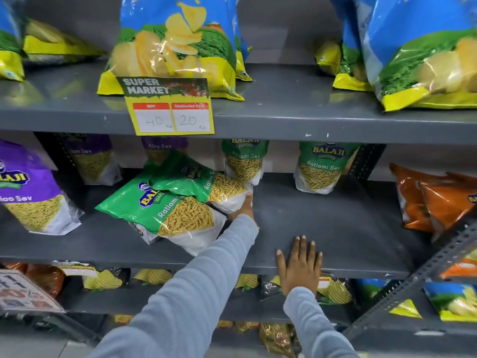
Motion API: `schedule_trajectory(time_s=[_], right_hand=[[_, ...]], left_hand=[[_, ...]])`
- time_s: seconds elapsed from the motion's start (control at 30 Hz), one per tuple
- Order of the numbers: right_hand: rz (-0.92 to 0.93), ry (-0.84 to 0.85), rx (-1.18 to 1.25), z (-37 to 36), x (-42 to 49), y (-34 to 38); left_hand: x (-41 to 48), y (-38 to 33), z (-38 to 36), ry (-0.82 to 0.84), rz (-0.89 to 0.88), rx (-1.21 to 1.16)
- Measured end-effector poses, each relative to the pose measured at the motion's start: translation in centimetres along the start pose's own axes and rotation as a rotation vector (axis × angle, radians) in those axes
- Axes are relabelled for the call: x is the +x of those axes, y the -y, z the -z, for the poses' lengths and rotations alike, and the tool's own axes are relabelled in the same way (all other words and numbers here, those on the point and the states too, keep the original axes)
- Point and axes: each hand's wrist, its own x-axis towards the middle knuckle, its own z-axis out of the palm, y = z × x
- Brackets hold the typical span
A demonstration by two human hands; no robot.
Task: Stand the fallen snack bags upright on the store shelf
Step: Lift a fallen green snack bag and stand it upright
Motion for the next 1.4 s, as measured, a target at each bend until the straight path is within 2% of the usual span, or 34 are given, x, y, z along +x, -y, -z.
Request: schedule_trajectory(time_s=[0.13, 0.2, 0.27, 0.3, 0.33, 0.37, 0.4, 0.47, 0.53, 0.77, 1.0, 1.1, 1.2, 1.3, 1.4], right_hand=[[-0.025, 0.053, -0.019, 0.3, 0.0, 0.1], [-0.040, 0.095, 0.001, 0.5, -0.1, 0.1], [-0.034, 0.110, 0.043, 0.6, -0.1, 0.0], [-0.030, 0.121, 0.073, 0.6, 0.1, -0.2], [-0.034, 0.133, 0.134, 0.8, 0.4, -0.4], [-0.061, 0.156, 0.253, 1.1, 1.1, -0.6], [-0.138, 0.202, 0.435, 2.1, 2.0, -0.9], [-0.358, 0.345, 0.876, 4.9, 3.8, -1.5], [-0.440, 0.412, 1.118, 7.4, 4.7, -1.8], [-0.056, 0.743, 1.161, 12.8, -0.3, 0.5], [0.022, 0.602, 1.264, 13.5, -4.7, 1.5], [0.019, 0.555, 1.277, 13.7, -5.0, 1.7], [0.015, 0.483, 1.163, 13.9, -4.5, 1.2], [-0.018, 0.400, 1.059, 13.5, -3.2, -0.3], [-0.066, 0.292, 1.069, 12.9, -1.4, -2.5]], left_hand=[[1.2, 0.9, -0.7, -0.024, -0.108, 0.140], [0.7, 0.9, -0.3, -0.032, -0.081, 0.074], [1.1, 0.6, 0.7, 0.074, -0.082, -0.037], [0.9, 0.8, 1.2, 0.115, -0.121, 0.210], [0.0, 0.8, 2.0, 0.142, -0.100, 0.245], [-1.1, 0.7, 2.7, 0.165, 0.016, 0.043], [-2.5, 0.6, 3.2, 0.184, 0.058, -0.050], [-5.2, 1.2, 5.1, 0.243, 0.080, 0.073], [-6.4, 1.8, 7.9, 0.316, 0.072, 0.105], [-9.2, 1.7, 16.4, 0.548, 0.139, 0.286], [-8.9, -2.4, 19.0, 0.697, -0.154, 0.786], [-8.7, -3.2, 18.1, 0.735, -0.221, 0.878], [-8.0, -3.0, 17.1, 0.757, -0.279, 0.929], [-7.0, -2.2, 14.9, 0.751, -0.373, 1.051], [-5.7, 0.0, 10.9, 0.651, -0.523, 1.226]])
